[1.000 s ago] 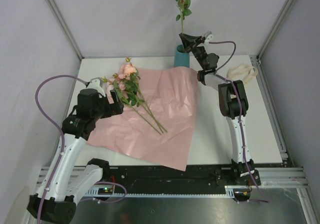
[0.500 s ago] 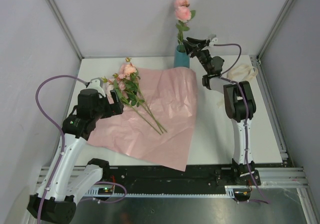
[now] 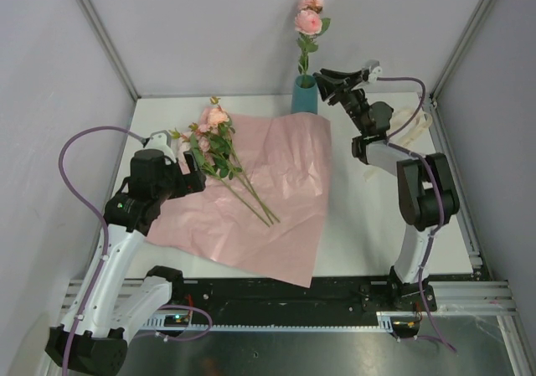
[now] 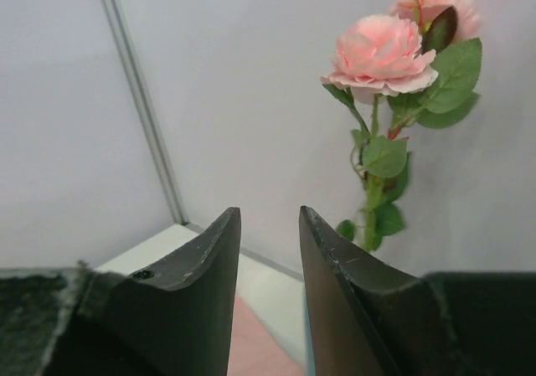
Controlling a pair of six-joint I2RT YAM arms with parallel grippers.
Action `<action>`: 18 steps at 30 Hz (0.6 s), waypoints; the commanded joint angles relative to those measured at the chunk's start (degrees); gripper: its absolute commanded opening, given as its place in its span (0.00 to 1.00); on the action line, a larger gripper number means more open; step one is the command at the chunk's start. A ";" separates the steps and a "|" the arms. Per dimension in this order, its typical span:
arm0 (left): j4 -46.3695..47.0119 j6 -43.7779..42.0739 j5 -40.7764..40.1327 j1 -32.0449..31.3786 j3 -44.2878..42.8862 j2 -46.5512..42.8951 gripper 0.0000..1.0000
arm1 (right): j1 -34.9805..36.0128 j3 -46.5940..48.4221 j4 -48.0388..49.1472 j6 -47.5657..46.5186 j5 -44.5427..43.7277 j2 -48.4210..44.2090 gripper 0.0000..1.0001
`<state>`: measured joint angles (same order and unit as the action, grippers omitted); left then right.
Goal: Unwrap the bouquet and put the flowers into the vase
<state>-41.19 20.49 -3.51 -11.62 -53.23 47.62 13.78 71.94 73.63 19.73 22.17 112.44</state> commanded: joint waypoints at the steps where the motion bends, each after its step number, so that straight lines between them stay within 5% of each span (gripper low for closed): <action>1: 1.34 -0.90 -1.42 -0.11 -0.04 0.01 1.00 | 1.99 -2.78 -11.58 4.59 -2.38 -9.97 0.40; 11: 1.38 -0.98 -1.65 0.01 -0.05 -1.26 1.00 | 11.85 -3.21 -50.47 10.50 -8.01 -15.30 0.41; 18: 1.44 -0.87 -1.98 -0.01 0.01 -1.65 0.99 | 18.58 -3.17 -58.21 12.22 -10.55 -10.42 0.34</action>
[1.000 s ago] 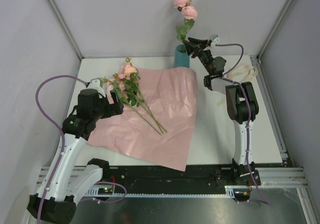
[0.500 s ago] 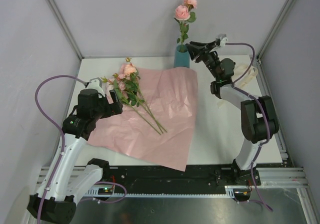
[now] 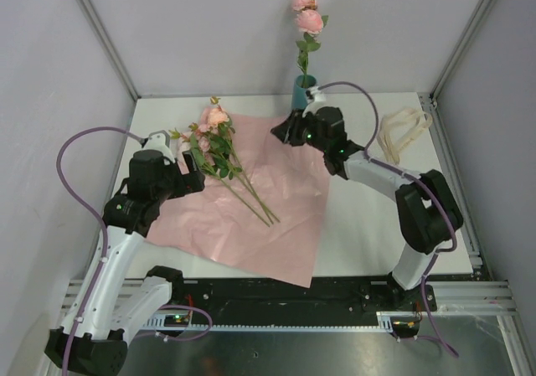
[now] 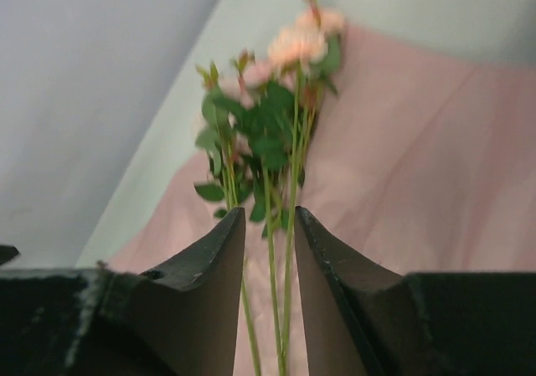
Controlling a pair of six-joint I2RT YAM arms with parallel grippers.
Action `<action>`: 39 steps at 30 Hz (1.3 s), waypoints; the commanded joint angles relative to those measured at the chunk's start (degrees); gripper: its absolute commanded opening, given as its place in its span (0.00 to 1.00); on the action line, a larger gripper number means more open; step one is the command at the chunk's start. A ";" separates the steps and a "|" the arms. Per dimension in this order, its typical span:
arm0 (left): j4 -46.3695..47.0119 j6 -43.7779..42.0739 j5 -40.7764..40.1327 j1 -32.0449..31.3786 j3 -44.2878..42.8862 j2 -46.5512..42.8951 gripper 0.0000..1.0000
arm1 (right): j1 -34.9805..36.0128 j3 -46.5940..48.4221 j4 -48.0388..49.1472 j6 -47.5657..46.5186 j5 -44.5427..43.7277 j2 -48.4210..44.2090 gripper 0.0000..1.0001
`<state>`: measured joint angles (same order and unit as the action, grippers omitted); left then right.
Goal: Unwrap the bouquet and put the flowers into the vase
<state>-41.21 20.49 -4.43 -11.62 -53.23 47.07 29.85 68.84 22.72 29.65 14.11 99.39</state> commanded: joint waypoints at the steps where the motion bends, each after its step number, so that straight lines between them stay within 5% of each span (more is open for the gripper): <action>1: 1.43 -0.83 -1.00 0.00 -0.01 -1.15 1.00 | 3.43 0.00 -7.59 2.67 -3.02 3.39 0.34; 17: 1.41 -0.81 -0.71 -0.02 0.05 -1.41 1.00 | 11.62 21.89 -18.92 3.12 -7.14 25.34 0.38; 39: 1.40 -0.81 -0.39 -0.06 -0.01 -0.98 1.00 | 13.13 36.53 -23.81 0.22 -8.52 37.66 0.34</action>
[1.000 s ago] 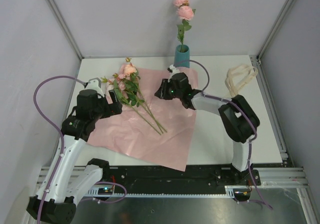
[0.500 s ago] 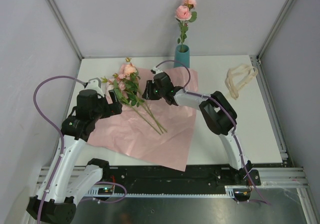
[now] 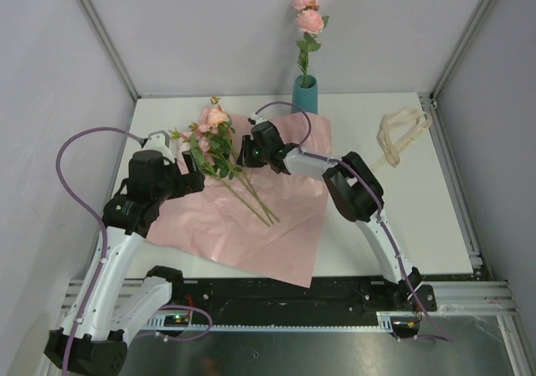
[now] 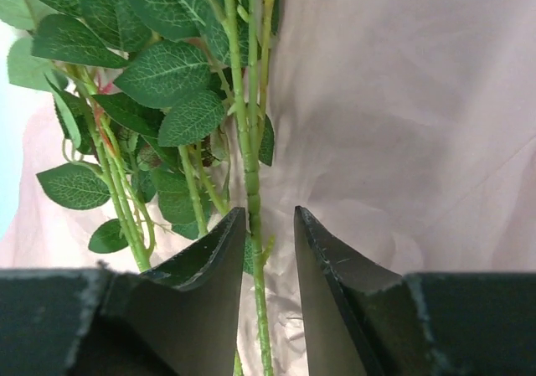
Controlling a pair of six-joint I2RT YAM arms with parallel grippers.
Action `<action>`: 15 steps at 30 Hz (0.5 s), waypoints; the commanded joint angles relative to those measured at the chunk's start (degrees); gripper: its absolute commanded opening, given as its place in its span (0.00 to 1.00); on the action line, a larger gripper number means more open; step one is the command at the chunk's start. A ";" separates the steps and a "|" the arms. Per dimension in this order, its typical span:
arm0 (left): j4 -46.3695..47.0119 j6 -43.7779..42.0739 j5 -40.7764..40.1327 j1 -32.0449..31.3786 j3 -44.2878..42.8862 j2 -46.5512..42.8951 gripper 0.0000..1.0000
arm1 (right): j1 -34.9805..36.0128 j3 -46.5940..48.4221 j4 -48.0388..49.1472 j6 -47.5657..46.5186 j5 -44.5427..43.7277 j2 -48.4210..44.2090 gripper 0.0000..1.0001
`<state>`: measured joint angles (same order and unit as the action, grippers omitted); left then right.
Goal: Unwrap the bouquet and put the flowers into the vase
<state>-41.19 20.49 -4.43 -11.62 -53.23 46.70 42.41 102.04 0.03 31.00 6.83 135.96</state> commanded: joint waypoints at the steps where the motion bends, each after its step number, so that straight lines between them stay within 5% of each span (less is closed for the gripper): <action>1: 1.38 -0.85 -0.40 -0.02 0.02 -0.58 1.00 | 0.61 3.38 -0.97 -1.21 -1.27 1.16 0.33; 9: 1.38 -0.72 -0.26 0.01 -0.02 -0.55 1.00 | 0.50 2.07 3.08 -1.13 0.23 0.34 0.14; 15: 1.38 -0.72 -0.17 0.01 0.06 -0.57 1.00 | 0.38 3.42 3.59 -0.19 2.20 1.52 0.23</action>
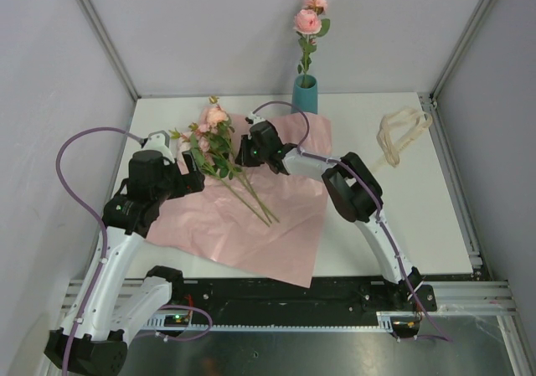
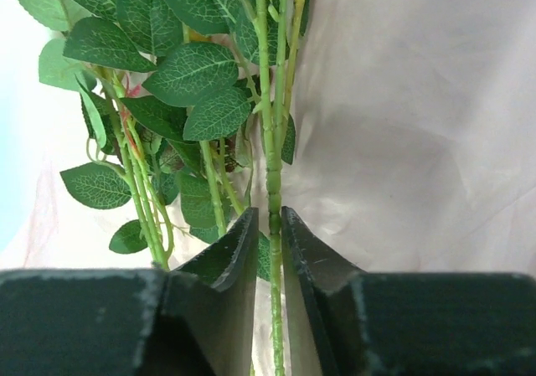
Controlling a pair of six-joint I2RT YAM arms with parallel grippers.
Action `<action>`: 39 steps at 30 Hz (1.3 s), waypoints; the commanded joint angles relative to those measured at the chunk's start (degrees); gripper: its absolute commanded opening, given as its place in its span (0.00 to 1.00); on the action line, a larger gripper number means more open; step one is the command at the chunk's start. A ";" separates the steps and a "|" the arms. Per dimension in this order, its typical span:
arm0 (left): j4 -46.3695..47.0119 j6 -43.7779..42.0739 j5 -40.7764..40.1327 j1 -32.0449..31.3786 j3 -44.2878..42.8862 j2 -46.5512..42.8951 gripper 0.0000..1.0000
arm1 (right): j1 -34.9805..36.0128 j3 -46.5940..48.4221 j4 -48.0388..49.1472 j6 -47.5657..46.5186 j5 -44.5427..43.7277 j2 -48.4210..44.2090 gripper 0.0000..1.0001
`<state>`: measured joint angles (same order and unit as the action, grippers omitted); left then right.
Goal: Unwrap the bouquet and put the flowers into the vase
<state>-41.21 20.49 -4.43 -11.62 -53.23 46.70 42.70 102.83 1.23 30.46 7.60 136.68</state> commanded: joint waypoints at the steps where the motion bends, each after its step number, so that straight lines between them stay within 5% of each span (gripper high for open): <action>1: 1.40 -0.72 -0.16 0.01 0.11 -0.61 1.00 | 0.15 3.03 2.11 0.50 1.40 1.19 0.25; 13: 1.44 -0.78 -0.29 -0.03 0.12 -0.75 1.00 | 0.17 4.24 1.67 1.63 0.57 2.15 0.27; 19: 1.44 -0.67 -0.53 -0.01 0.07 -0.82 1.00 | 0.18 3.96 3.63 0.81 1.04 1.73 0.02; 39: 1.35 -0.46 -2.39 -0.07 0.19 -1.04 1.00 | -1.48 -13.18 25.09 -10.59 -2.15 -21.23 0.00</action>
<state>-41.21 20.51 -5.08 -11.62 -53.23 46.70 41.80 91.20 15.90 25.15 6.70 122.72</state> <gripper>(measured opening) 0.996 0.044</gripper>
